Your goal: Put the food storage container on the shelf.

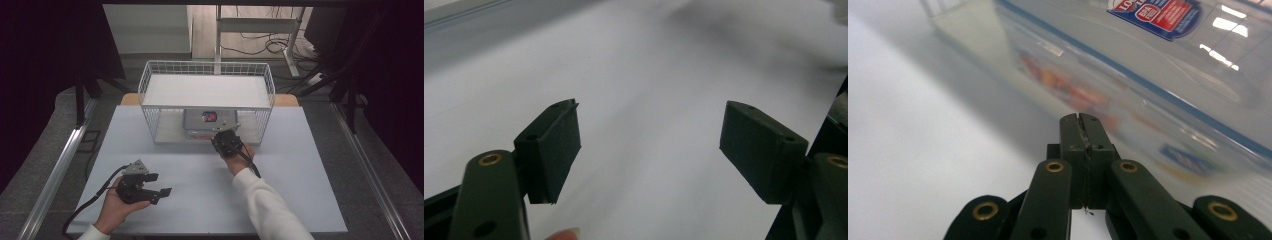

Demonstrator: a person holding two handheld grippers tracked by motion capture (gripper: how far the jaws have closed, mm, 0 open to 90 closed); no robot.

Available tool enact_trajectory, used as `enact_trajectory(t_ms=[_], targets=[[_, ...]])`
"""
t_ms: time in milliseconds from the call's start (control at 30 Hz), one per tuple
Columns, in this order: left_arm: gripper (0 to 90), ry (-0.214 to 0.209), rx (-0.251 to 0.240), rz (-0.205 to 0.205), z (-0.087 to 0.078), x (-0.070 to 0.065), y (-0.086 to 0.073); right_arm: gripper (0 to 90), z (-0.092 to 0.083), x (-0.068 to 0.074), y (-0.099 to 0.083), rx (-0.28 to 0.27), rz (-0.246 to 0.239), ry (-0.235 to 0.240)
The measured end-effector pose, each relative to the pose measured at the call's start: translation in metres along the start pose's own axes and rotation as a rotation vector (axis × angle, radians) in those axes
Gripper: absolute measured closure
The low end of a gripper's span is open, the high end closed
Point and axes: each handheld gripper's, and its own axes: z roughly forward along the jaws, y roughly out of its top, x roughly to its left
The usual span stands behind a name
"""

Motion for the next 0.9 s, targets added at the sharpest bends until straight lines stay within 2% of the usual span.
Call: enact_trajectory(t_ms=[100,167,200,233,267,333,367,400,533,733,900], targets=[[23.8,0.003,-0.008,0.0,-0.001,0.0,0.0,89.0,-0.026,-0.001,-0.008,-0.007,-0.025,0.022],[23.8,0.011,-0.016,-0.004,-0.003,0.0,0.0,88.9,-0.049,-0.004,-0.018,-0.015,-0.02,0.05],[23.8,0.022,-0.019,-0.002,-0.003,0.001,0.0,88.9,-0.056,-0.005,-0.023,-0.018,-0.015,0.06],[23.8,0.022,-0.019,-0.002,-0.003,0.001,0.0,88.9,-0.056,-0.005,-0.023,-0.018,-0.015,0.06],[23.6,0.031,-0.021,-0.003,-0.003,0.001,-0.001,88.9,-0.077,-0.009,-0.038,-0.03,0.001,0.086],[23.1,0.04,-0.028,-0.012,-0.003,0.002,-0.002,88.8,-0.092,-0.011,-0.052,-0.03,0.003,0.098],[23.0,0.04,-0.028,-0.012,-0.003,0.002,-0.002,88.8,-0.092,-0.011,-0.052,-0.03,0.003,0.098],[22.9,0.052,-0.035,-0.012,-0.003,0.002,-0.002,88.8,-0.111,-0.014,-0.071,-0.04,0.022,0.118],[22.9,0.07,-0.035,-0.012,-0.001,0.002,-0.003,88.8,-0.139,-0.023,-0.108,-0.05,0.077,0.123],[22.6,0.089,-0.018,0.006,0.002,0.0,-0.007,88.6,-0.162,-0.035,-0.134,-0.033,0.118,0.104],[22.5,0.1,-0.022,0.012,0.001,0.0,-0.008,88.3,-0.16,-0.038,-0.136,-0.027,0.125,0.097]])
